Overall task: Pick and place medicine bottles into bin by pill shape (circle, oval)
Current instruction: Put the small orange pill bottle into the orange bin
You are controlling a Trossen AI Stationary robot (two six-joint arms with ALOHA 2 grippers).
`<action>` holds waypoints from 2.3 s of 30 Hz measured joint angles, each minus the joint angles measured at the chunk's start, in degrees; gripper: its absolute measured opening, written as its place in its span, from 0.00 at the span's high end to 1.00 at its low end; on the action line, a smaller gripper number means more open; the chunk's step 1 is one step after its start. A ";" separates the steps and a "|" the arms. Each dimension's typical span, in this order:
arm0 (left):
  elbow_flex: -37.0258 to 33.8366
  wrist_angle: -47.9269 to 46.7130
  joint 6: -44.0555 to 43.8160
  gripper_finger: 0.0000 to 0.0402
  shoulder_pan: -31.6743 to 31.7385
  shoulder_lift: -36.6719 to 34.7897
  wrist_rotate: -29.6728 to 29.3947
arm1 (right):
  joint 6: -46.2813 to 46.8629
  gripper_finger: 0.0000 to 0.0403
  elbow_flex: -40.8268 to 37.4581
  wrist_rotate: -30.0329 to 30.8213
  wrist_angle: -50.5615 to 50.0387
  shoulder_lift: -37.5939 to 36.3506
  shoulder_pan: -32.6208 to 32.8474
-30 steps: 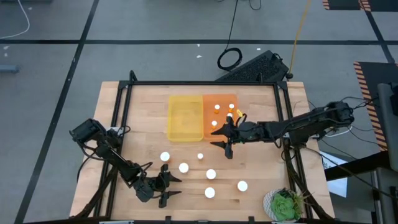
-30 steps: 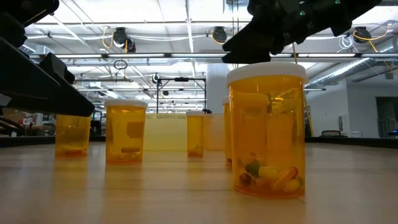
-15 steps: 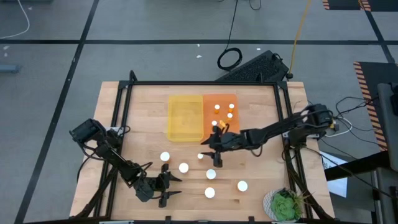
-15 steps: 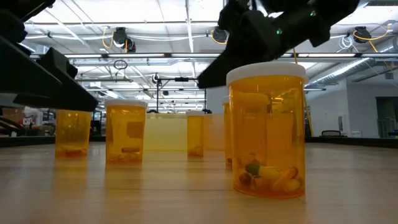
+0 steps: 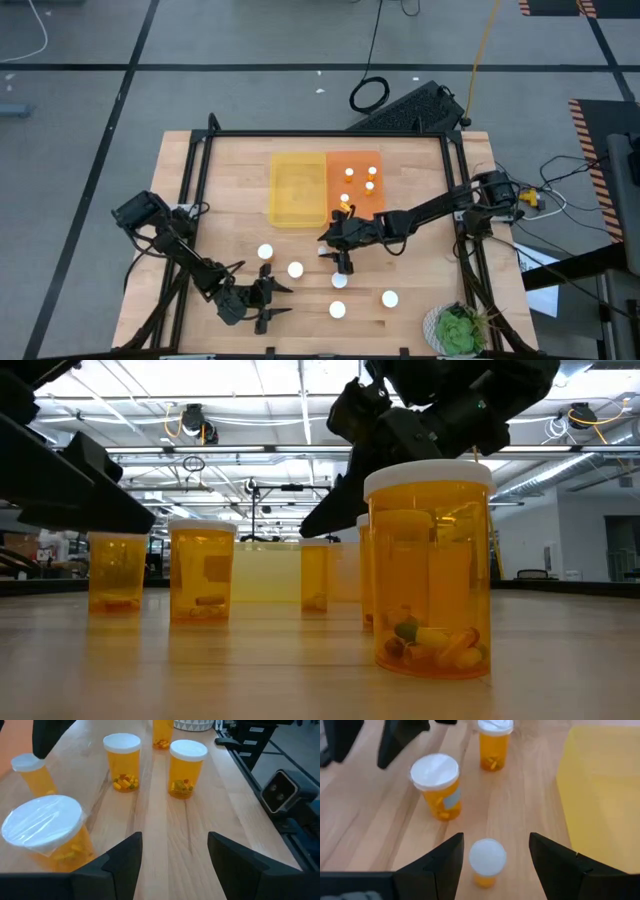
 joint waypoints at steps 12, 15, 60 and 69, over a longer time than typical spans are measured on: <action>0.00 0.08 0.04 0.43 -0.59 0.00 -0.92 | -0.59 0.48 0.00 -2.80 -1.73 0.14 -0.10; 0.00 0.08 0.04 0.43 -0.59 0.00 -0.92 | -0.67 0.49 -0.01 -2.93 -1.88 0.94 -0.35; 0.00 -0.03 0.07 0.43 -0.62 0.00 -0.98 | -0.59 0.71 -0.02 -2.79 -4.21 -5.26 -0.92; 0.00 -0.03 0.00 0.43 -0.62 0.00 -1.11 | -0.81 0.71 -0.02 0.02 -11.24 -13.37 -0.85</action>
